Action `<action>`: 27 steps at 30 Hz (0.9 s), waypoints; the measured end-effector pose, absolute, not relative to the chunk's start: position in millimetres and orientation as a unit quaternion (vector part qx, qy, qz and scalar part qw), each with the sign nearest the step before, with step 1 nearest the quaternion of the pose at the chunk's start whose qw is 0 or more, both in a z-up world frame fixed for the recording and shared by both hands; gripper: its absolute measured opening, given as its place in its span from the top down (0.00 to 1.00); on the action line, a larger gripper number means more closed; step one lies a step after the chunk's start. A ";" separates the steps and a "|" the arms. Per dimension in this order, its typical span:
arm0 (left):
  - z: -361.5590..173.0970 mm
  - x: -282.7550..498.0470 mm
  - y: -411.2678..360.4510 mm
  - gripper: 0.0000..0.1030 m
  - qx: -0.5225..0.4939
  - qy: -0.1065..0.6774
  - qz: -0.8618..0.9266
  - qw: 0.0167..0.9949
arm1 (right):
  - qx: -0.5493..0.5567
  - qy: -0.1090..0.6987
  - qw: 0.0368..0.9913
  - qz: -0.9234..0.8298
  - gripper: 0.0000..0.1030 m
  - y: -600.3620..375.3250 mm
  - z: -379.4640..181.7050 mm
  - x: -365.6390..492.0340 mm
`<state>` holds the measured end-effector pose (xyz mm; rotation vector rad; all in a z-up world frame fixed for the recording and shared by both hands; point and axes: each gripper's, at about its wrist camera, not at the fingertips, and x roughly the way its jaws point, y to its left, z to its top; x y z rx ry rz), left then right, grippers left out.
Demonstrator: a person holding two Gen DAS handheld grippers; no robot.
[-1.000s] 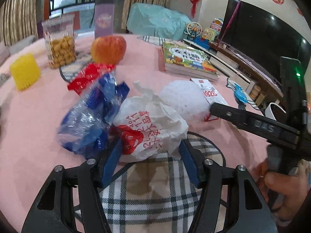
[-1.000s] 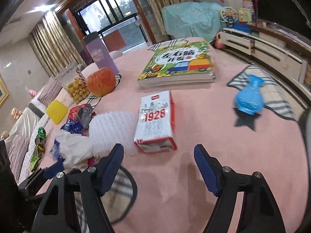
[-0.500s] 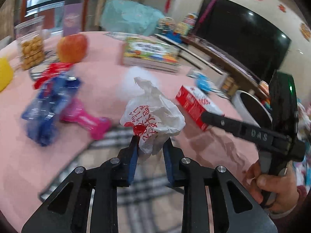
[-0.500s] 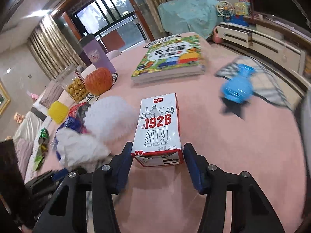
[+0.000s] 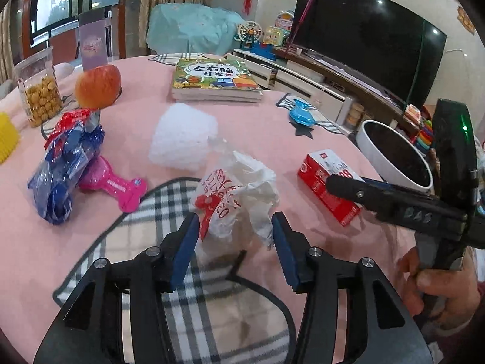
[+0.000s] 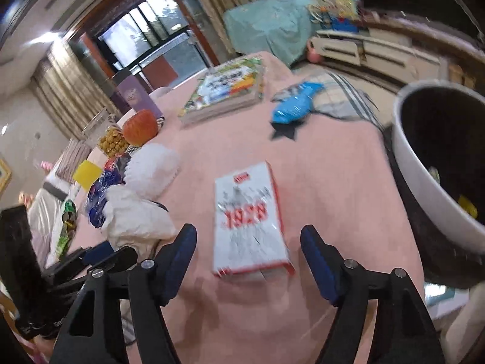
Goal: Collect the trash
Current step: 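Grasp the white milk carton with the right tool while the left tool grasps the white plastic bag, then carry the milk carton and plastic bag over the bin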
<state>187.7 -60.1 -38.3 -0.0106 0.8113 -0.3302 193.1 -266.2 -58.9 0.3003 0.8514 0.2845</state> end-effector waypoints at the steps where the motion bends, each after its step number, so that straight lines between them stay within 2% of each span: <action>1: -39.6 190.6 -59.8 0.52 -0.004 0.393 -0.157 0.906 | 0.133 0.409 0.893 0.136 0.29 -263.6 -60.3 194.2; 3: -43.8 197.3 -58.3 0.53 -0.008 0.400 -0.157 0.903 | 0.106 0.412 0.896 0.130 0.31 -256.2 -64.5 201.5; 4: -45.8 199.2 -57.8 0.64 -0.011 0.403 -0.157 0.901 | 0.101 0.417 0.894 0.127 0.36 -255.8 -68.6 204.0; 5: -48.4 202.1 -57.1 0.70 -0.016 0.409 -0.160 0.898 | 0.102 0.424 0.892 0.122 0.51 -257.0 -72.4 205.8; 11: -45.0 197.2 -63.2 0.82 -0.036 0.409 -0.182 0.894 | 0.124 0.410 0.896 0.117 0.51 -272.1 -62.4 187.7; 27: -12.9 170.0 -160.8 0.86 0.011 0.381 -0.274 0.883 | 0.179 0.362 0.912 0.071 0.51 -354.8 -26.5 125.6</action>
